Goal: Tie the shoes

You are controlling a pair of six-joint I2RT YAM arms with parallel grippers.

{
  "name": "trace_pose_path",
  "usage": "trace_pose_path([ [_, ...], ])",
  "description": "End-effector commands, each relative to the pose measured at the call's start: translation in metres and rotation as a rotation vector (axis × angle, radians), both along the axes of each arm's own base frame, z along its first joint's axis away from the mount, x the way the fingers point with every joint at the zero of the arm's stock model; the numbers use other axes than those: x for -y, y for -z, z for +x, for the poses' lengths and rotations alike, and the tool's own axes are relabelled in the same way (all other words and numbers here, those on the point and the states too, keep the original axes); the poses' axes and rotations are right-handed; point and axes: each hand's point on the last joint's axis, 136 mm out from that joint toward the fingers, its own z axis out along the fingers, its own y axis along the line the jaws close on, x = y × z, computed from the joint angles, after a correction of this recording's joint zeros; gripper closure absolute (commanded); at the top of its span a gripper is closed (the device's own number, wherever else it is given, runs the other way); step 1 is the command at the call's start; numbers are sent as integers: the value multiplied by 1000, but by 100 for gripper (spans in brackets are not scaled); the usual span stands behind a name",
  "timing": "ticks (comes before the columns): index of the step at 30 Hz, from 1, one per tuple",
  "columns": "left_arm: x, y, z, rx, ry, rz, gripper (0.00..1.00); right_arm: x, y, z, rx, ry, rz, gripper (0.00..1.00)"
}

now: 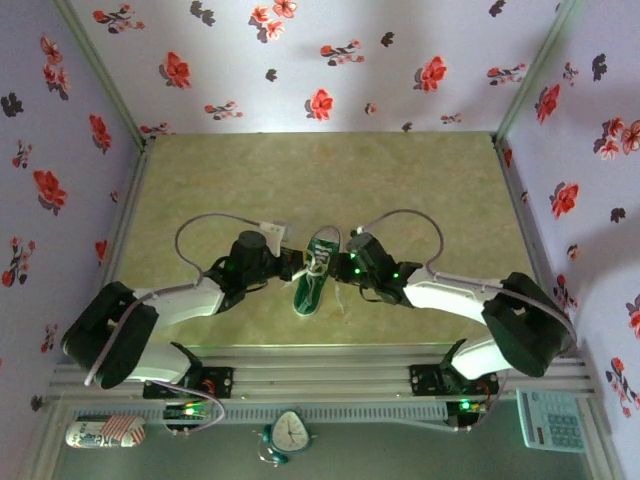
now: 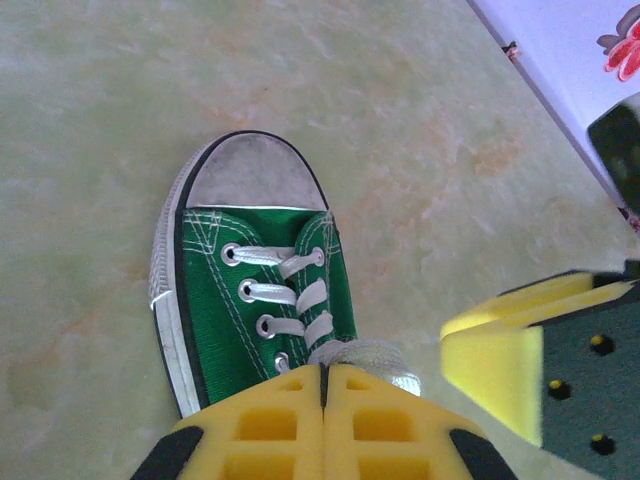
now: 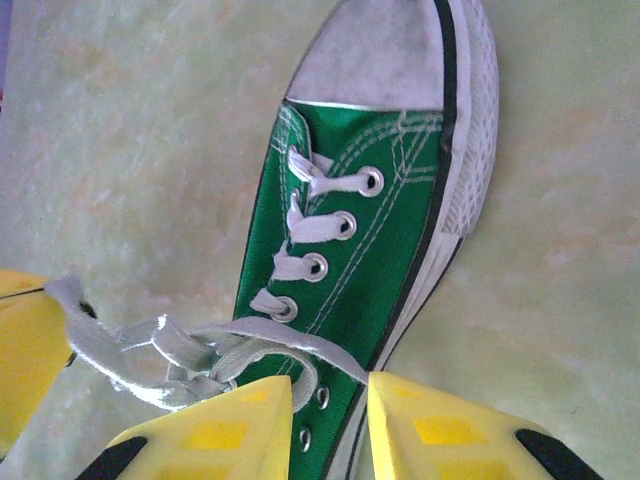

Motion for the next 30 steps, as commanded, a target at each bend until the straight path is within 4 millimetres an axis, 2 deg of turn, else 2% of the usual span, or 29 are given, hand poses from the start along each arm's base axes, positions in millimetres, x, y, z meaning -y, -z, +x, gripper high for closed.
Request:
trace_pose_path([
  [1, -1, -5, -2, 49, 9, 17, 100, -13, -4, 4, -46, 103, 152, 71],
  [10, 10, -9, -23, 179, 120, 70, 100, -26, 11, 5, -104, 132, 250, 68],
  [20, 3, -3, -19, 153, 63, 88, 100, -32, 24, 4, -148, 136, 269, 69],
  [24, -5, 2, -8, 115, -18, 114, 100, -31, 26, 4, -148, 137, 261, 76],
  [30, -14, 7, 1, 70, -91, 118, 100, -24, 28, 4, -137, 153, 240, 96],
])
